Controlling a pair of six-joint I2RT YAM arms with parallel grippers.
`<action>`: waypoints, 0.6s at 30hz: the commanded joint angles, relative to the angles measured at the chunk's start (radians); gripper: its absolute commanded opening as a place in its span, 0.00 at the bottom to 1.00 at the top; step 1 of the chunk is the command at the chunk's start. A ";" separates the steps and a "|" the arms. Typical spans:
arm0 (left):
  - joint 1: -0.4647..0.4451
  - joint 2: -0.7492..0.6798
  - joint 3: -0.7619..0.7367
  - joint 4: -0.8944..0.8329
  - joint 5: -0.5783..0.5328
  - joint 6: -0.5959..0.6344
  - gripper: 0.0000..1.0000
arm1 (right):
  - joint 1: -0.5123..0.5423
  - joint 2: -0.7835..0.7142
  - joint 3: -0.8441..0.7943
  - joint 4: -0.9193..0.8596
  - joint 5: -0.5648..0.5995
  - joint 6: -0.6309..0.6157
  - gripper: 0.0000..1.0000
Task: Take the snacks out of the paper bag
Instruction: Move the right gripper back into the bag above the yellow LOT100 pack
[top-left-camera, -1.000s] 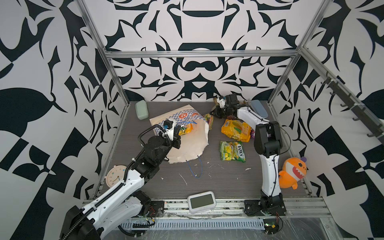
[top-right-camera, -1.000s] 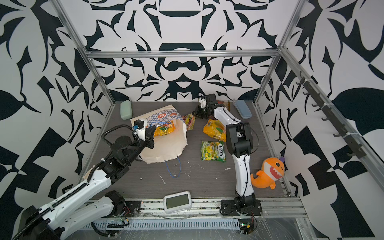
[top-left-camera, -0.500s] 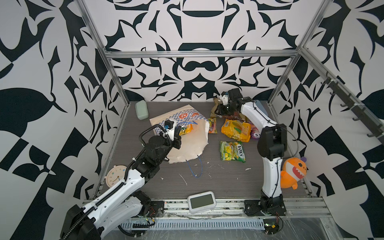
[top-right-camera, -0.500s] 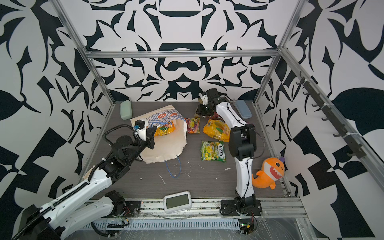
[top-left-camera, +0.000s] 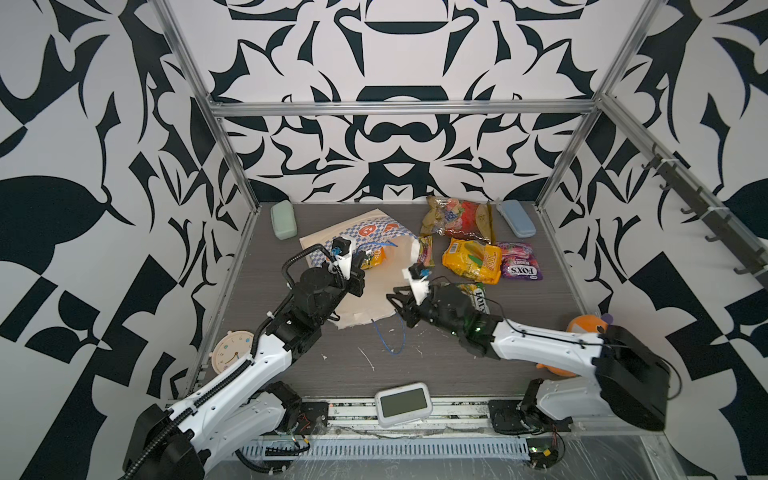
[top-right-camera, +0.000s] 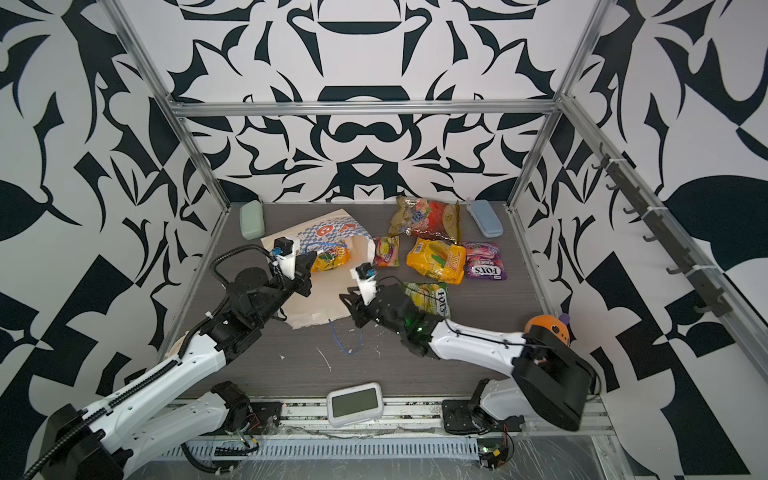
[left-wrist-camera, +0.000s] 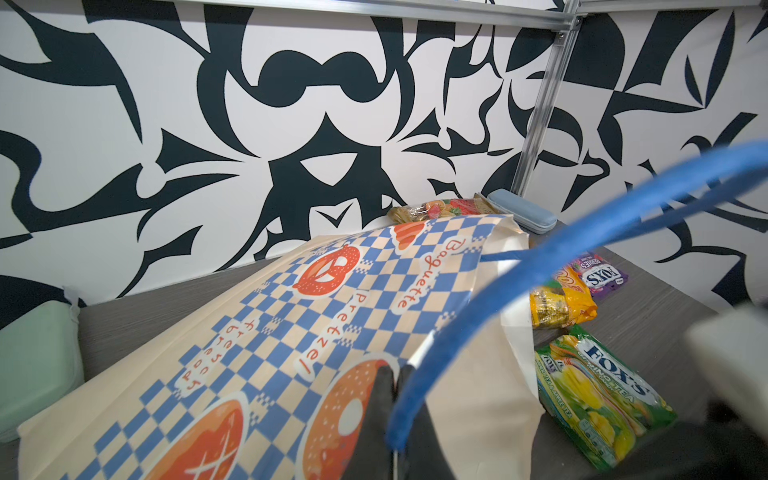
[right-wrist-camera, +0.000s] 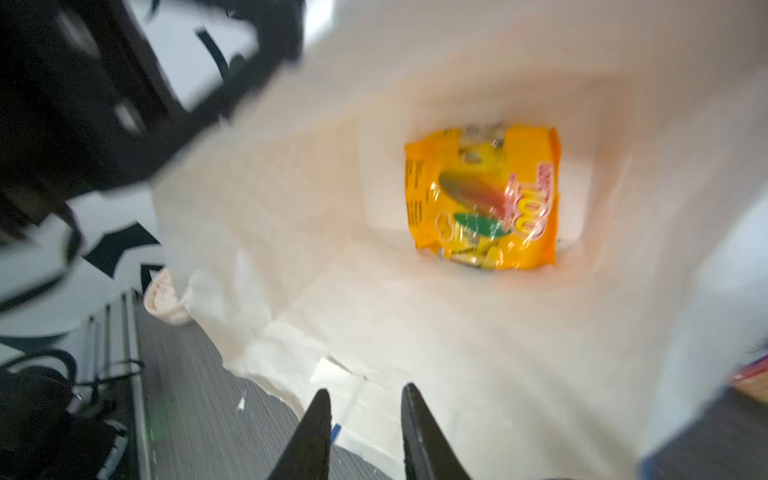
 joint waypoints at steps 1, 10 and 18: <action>-0.001 0.001 0.034 0.001 0.027 -0.024 0.00 | 0.050 0.134 0.106 0.185 0.143 -0.072 0.37; -0.001 -0.015 0.039 -0.010 0.040 -0.033 0.00 | -0.059 0.514 0.511 0.075 0.227 -0.022 0.67; -0.001 -0.031 0.031 -0.009 0.046 -0.022 0.00 | -0.209 0.665 0.727 -0.094 0.271 0.033 0.72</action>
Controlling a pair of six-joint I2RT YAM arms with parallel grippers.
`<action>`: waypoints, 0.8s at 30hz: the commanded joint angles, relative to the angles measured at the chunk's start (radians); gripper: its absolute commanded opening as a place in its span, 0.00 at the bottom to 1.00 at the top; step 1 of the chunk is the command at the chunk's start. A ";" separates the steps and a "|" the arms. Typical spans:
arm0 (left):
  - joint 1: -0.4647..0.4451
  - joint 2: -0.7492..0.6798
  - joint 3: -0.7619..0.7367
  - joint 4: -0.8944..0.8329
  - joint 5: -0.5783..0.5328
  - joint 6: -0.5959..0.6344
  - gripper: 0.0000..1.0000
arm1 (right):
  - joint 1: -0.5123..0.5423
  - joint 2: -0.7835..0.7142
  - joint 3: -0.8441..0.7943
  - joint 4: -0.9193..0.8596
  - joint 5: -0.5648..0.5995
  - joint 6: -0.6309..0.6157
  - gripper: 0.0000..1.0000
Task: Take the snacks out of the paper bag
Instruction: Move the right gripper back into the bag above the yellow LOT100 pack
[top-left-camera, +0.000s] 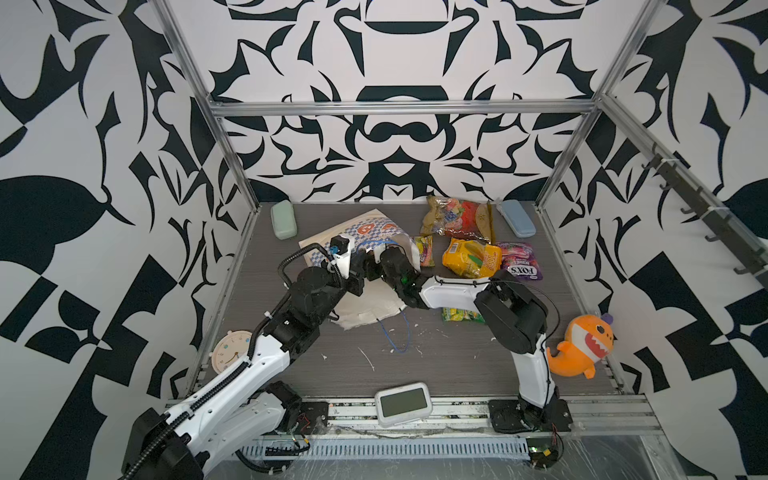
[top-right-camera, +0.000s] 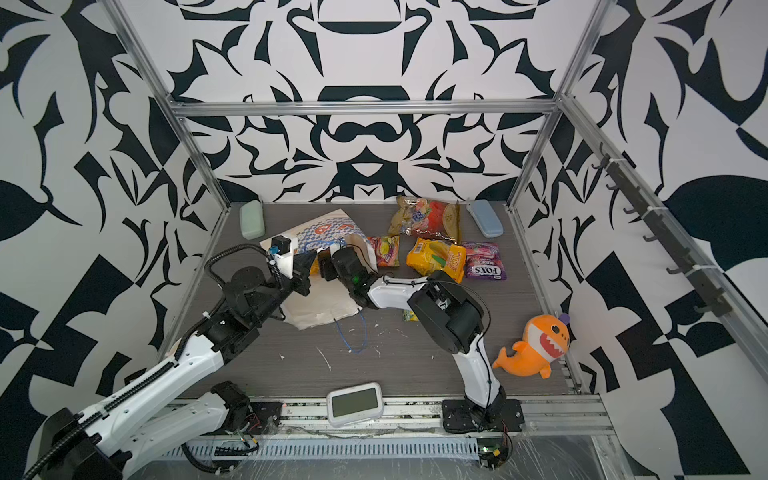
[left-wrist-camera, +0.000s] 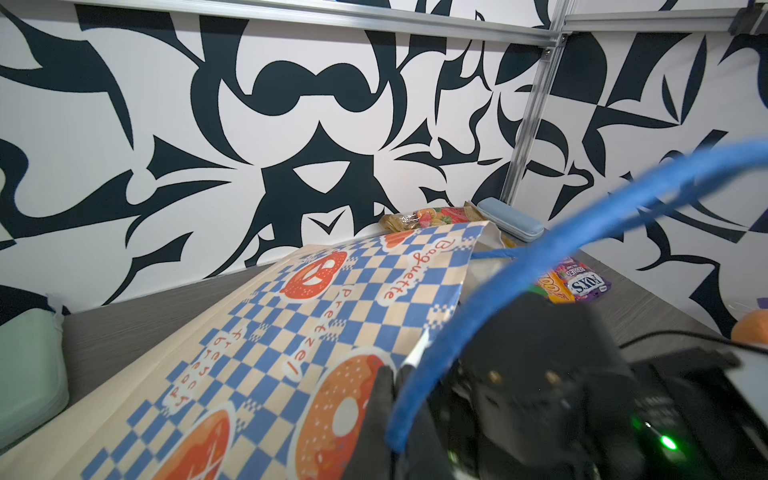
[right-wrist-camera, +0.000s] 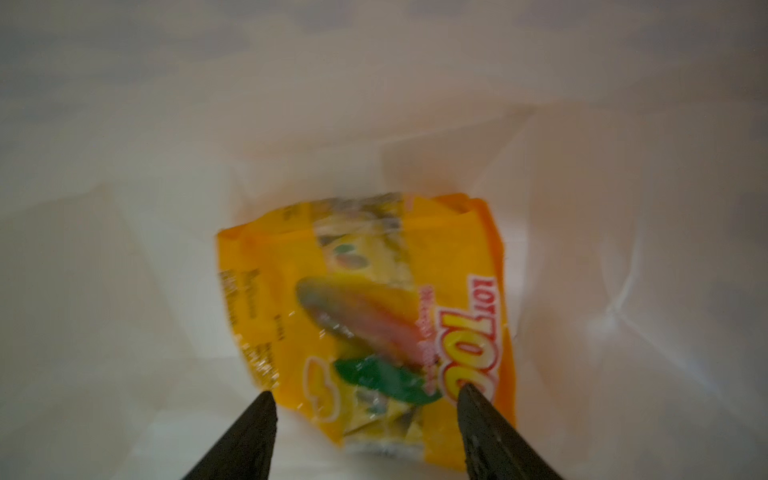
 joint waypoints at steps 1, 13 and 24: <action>-0.004 -0.013 0.018 0.002 0.024 -0.008 0.00 | -0.061 0.022 0.073 -0.043 0.050 0.057 0.72; -0.003 -0.001 0.027 0.001 0.035 -0.010 0.00 | -0.204 0.206 0.225 0.083 -0.396 0.242 0.73; -0.004 0.000 0.023 0.005 0.013 -0.015 0.00 | -0.227 0.322 0.299 0.203 -0.702 0.342 0.07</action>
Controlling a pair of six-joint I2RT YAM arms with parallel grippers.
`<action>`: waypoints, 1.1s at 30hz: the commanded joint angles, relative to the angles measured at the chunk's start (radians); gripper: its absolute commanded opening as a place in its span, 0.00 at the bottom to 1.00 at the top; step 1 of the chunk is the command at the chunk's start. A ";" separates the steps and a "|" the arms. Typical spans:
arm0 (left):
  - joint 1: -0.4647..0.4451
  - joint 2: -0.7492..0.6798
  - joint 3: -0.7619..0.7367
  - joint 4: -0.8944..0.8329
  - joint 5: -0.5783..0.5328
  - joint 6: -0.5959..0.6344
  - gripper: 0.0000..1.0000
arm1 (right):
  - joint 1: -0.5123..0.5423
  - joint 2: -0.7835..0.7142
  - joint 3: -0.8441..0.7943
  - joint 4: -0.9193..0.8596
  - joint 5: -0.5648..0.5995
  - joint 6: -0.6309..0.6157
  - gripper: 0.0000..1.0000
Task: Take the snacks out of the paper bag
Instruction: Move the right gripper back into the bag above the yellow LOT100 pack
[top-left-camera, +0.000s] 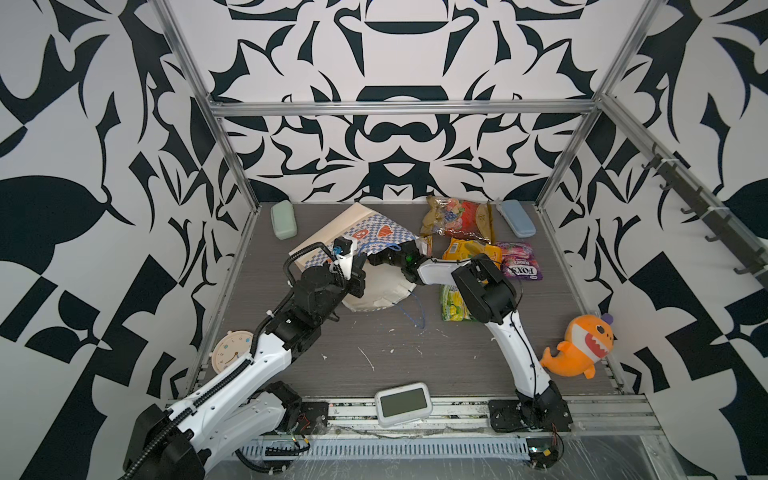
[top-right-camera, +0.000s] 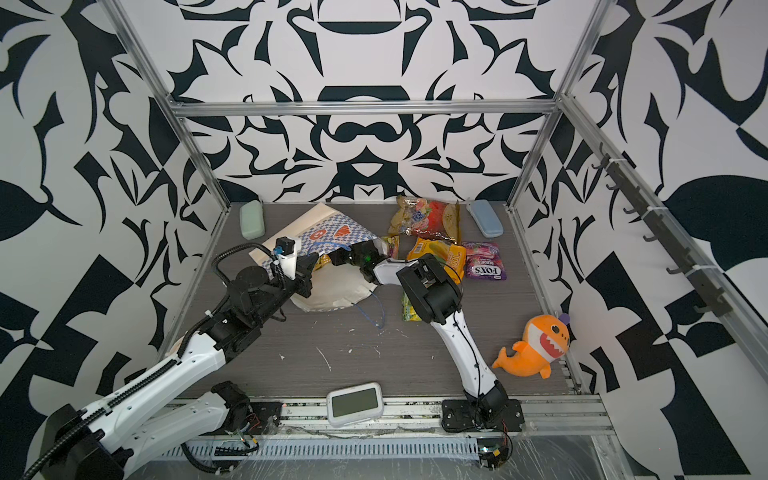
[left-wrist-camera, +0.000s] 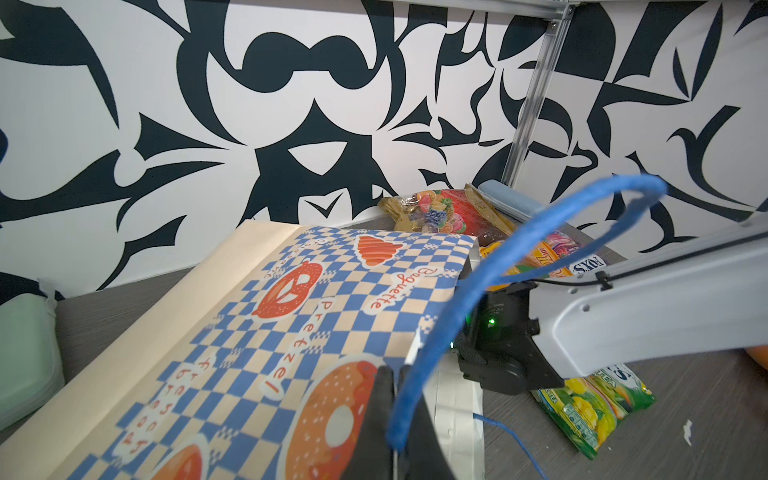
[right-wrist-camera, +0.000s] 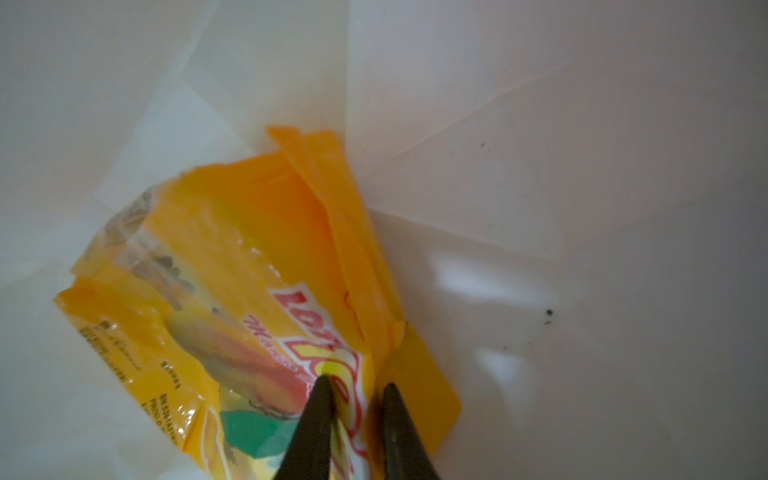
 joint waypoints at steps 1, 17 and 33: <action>-0.004 -0.016 0.024 0.034 0.009 -0.016 0.00 | -0.043 -0.034 0.003 0.094 -0.054 0.109 0.05; -0.004 0.014 0.009 0.058 -0.035 -0.004 0.00 | 0.084 -0.369 -0.402 0.247 0.070 0.290 0.00; -0.004 0.014 -0.030 0.084 -0.029 -0.013 0.00 | 0.196 -0.530 -0.530 -0.056 0.440 0.103 0.65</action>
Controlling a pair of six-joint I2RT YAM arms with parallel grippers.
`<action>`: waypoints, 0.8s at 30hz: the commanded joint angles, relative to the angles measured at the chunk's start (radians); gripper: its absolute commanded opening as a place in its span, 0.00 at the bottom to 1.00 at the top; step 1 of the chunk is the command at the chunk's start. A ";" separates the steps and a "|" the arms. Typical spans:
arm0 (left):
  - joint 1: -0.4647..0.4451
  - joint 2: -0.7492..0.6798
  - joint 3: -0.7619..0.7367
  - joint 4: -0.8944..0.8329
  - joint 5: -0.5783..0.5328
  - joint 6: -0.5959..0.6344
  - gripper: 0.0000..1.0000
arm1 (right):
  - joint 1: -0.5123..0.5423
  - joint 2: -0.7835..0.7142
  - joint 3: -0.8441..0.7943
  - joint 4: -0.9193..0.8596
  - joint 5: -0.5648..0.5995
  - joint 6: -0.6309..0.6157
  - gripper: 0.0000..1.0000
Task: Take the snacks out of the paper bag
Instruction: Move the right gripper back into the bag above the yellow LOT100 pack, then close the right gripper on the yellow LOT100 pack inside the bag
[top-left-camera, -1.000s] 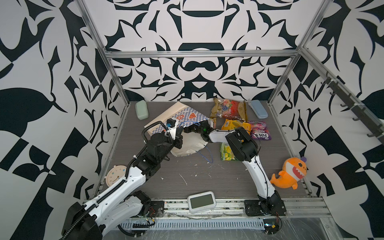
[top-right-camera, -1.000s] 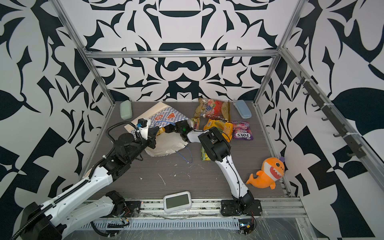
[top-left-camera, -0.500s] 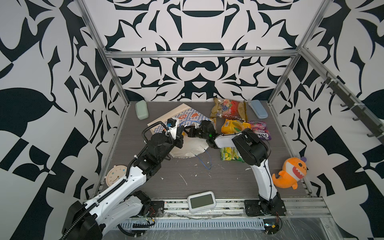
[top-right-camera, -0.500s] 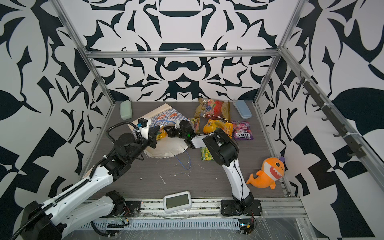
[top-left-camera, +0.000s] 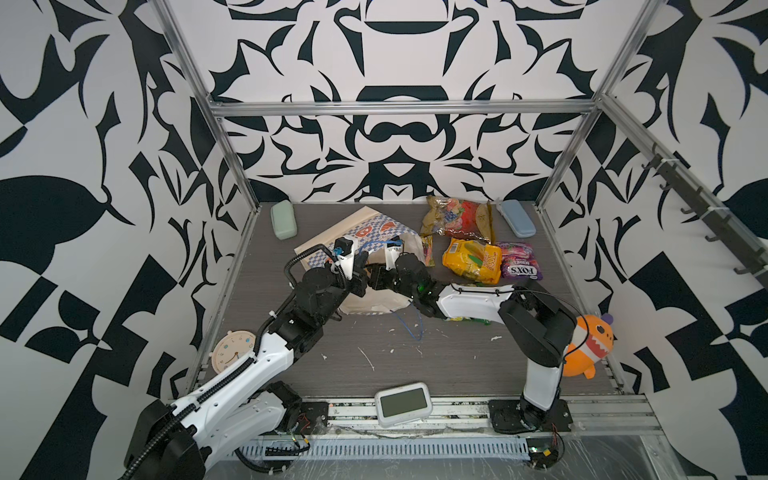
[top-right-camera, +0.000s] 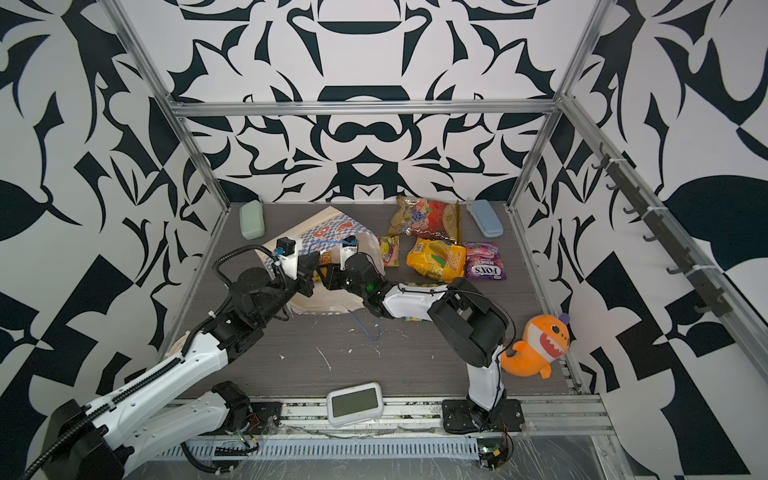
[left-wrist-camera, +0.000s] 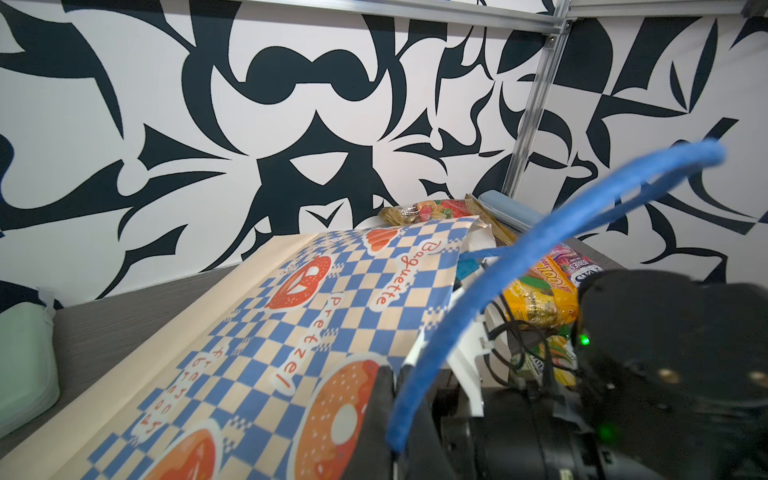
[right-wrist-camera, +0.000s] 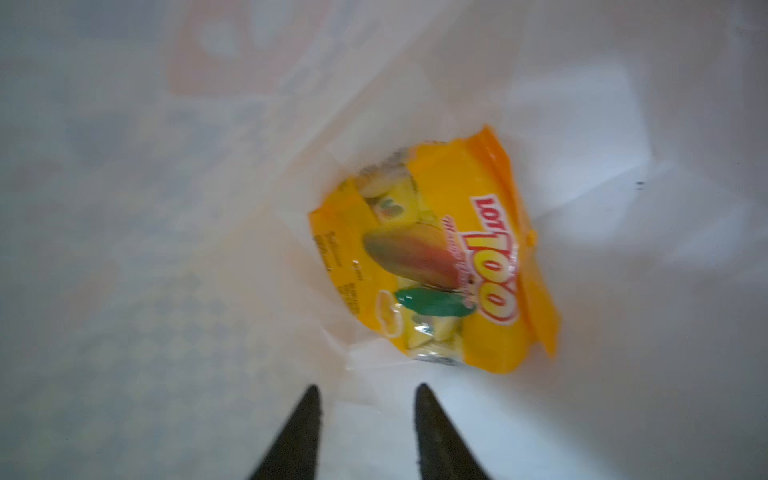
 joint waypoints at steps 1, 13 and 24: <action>0.001 -0.008 -0.010 0.010 -0.003 -0.012 0.00 | -0.013 0.003 -0.002 0.012 0.102 -0.124 0.74; 0.001 -0.029 -0.016 -0.005 0.012 -0.011 0.00 | -0.149 0.206 0.206 0.148 -0.277 -0.181 0.97; 0.001 -0.020 -0.012 0.001 0.025 -0.007 0.00 | -0.133 0.401 0.386 0.224 -0.300 -0.129 0.98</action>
